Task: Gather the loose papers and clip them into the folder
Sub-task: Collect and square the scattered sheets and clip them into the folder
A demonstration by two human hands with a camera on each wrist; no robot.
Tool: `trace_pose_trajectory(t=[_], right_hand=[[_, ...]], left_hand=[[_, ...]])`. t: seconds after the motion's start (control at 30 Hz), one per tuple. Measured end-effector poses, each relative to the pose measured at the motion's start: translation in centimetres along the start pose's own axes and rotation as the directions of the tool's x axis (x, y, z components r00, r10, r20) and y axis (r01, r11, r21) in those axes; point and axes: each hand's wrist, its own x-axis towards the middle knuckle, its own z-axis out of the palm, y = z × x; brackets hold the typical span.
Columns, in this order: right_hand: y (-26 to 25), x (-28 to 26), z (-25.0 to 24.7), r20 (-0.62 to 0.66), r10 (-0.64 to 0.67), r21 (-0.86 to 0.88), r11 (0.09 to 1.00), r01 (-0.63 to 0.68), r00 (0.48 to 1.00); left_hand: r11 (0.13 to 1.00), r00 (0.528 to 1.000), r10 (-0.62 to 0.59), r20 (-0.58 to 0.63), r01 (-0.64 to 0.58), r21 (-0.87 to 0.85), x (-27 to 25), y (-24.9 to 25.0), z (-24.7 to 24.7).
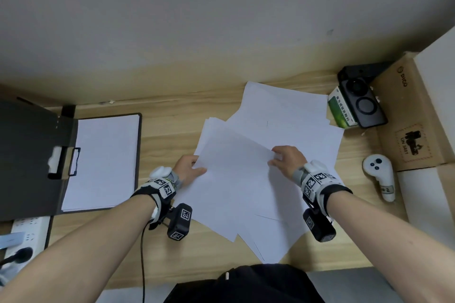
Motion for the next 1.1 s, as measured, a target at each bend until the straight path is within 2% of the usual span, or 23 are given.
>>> trace_pose_trajectory(t=[0.13,0.3,0.43,0.57,0.67,0.73,0.8,0.87,0.97,1.0,1.1], right_hand=[[1.9,-0.5,-0.1,-0.112,0.108,0.194,0.977,-0.085,0.988],[4.8,-1.8,0.4,-0.151,0.33,0.412,0.878,-0.244,0.932],[5.1,-2.9,1.3,-0.151,0.386,0.494,0.827,-0.268,0.91],[4.1,-4.3,2.2,-0.156,0.395,0.635,0.742,-0.215,0.905],[3.8,-5.1,2.9,-0.151,0.408,0.704,0.684,-0.192,0.9],[3.7,-5.9,3.4,-0.128,0.435,0.703,0.673,-0.228,0.891],[3.5,-6.6,3.8,-0.064,0.452,0.704,0.652,-0.281,0.89],[3.1,-7.1,4.4,0.025,0.454,0.727,0.603,-0.328,0.89],[2.0,-7.8,5.2,0.113,0.439,0.811,0.477,-0.338,0.891],[1.7,-7.9,5.4,0.095,0.431,0.813,0.486,-0.32,0.897],[1.0,-8.4,5.2,-0.006,0.4,0.715,0.643,-0.276,0.916]], left_hand=[[0.986,0.985,-0.114,-0.129,0.097,-0.135,0.8,-0.8,0.4],[0.948,0.974,-0.181,-0.136,0.137,-0.287,0.9,0.0,1.3],[0.936,0.971,-0.223,-0.082,0.19,-0.297,1.0,0.6,2.5],[0.972,0.982,-0.191,-0.003,0.189,-0.143,0.3,-0.1,3.9],[0.973,0.98,-0.186,-0.067,0.174,-0.153,0.1,-1.0,4.2],[0.952,0.962,-0.225,-0.153,0.184,-0.244,-0.1,-1.3,4.4],[0.938,0.953,-0.245,-0.177,0.187,-0.291,-0.5,-1.2,4.9],[0.941,0.958,-0.253,-0.137,0.211,-0.265,-0.8,-0.7,5.7],[0.96,0.967,-0.249,-0.046,0.24,-0.147,-1.0,0.8,7.8],[0.965,0.971,-0.24,-0.026,0.235,-0.115,-1.1,1.3,8.5],[0.981,0.983,-0.177,0.057,0.18,-0.071,-1.0,2.1,10.7]])
